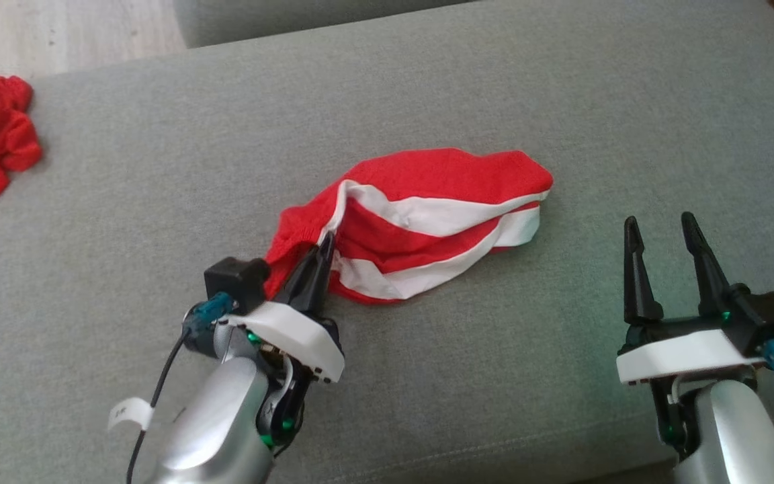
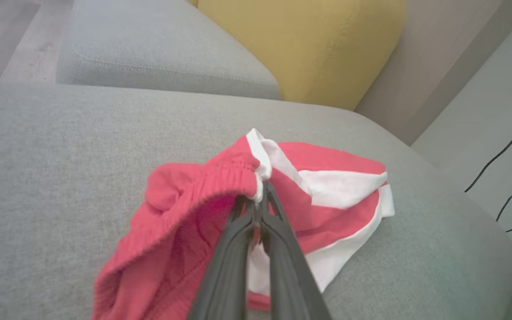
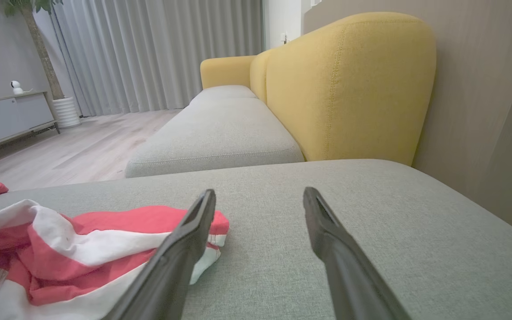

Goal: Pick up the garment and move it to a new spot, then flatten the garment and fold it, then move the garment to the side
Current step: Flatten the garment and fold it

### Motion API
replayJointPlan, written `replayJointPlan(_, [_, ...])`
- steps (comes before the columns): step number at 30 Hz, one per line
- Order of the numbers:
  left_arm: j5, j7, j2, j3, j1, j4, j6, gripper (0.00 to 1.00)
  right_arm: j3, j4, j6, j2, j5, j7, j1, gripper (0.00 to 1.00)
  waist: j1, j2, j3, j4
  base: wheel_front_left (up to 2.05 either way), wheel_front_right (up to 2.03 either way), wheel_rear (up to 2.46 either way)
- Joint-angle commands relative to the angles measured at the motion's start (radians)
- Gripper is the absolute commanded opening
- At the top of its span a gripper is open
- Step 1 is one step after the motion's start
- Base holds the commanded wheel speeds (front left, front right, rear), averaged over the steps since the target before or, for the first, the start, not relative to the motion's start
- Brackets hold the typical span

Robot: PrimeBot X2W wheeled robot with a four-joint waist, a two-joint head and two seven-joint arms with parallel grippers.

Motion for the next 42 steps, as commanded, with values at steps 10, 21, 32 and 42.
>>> replayJointPlan(10, [0.029, -0.012, 0.006, 0.06, 0.047, -0.195, -0.049, 0.0, -0.007, -0.031, 0.008, -0.005, -0.01, -0.011, 0.015, 1.0, -0.0001, 0.0, -0.064, 0.069, 0.0, 0.0, 0.0])
replayJointPlan(21, [-0.082, 0.06, 0.104, 0.055, 0.159, -0.155, -0.093, 0.0, -0.035, -0.031, 0.008, -0.005, -0.017, -0.011, 0.033, 1.0, -0.0001, 0.0, -0.084, 0.108, 0.0, 0.0, 0.0])
replayJointPlan(32, [-0.143, 0.074, 0.17, 0.042, 0.113, 0.017, -0.102, 0.0, -0.044, -0.03, 0.008, -0.005, -0.033, -0.011, 0.019, 1.0, -0.0001, 0.0, -0.057, 0.094, 0.0, 0.0, 0.0])
replayJointPlan(42, [-0.13, 0.012, 0.171, 0.049, 0.048, 0.126, -0.103, 0.19, -0.046, -0.021, 0.008, -0.005, -0.033, -0.011, 0.011, 1.0, -0.0001, 0.0, -0.051, 0.094, 0.0, 0.0, 0.0])
